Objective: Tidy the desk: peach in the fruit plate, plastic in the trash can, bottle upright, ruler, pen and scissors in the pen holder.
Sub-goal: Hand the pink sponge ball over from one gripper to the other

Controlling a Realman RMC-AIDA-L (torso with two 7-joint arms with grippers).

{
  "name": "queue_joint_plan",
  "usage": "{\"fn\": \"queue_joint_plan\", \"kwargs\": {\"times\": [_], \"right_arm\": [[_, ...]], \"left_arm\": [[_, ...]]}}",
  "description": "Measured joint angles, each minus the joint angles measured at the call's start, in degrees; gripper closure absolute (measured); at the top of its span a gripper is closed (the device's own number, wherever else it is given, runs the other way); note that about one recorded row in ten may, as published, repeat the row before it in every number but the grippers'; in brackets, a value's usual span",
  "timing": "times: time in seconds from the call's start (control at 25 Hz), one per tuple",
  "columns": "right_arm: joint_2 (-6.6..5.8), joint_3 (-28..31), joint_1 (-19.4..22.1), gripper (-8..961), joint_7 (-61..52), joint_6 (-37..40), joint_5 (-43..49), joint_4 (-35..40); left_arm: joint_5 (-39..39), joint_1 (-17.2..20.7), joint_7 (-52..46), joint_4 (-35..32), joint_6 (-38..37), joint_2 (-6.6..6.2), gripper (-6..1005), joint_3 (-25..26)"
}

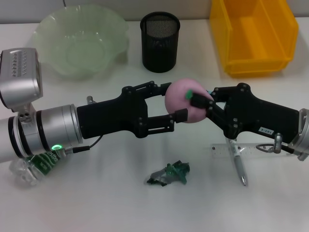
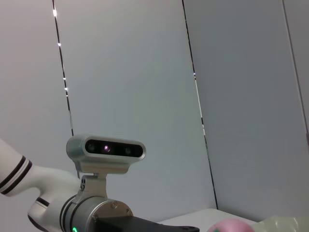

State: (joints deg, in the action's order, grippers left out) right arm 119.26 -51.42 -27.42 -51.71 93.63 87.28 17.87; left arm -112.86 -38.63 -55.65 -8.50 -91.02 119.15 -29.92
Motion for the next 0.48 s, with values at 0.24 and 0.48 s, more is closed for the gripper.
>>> {"fn": "queue_joint_plan", "kwargs": {"times": [0.24, 0.48], "right_arm": [[0.0, 0.0, 0.0, 924, 0.03, 0.0, 0.0, -0.06], [0.0, 0.0, -0.38, 924, 0.04, -0.2, 0.0, -0.52]], "left_arm": [[-0.22, -0.07, 0.69, 0.1, 0.0, 0.03, 229, -0.09], [-0.04, -0.32, 0.81, -0.25, 1.11, -0.01, 252, -0.66]]}}
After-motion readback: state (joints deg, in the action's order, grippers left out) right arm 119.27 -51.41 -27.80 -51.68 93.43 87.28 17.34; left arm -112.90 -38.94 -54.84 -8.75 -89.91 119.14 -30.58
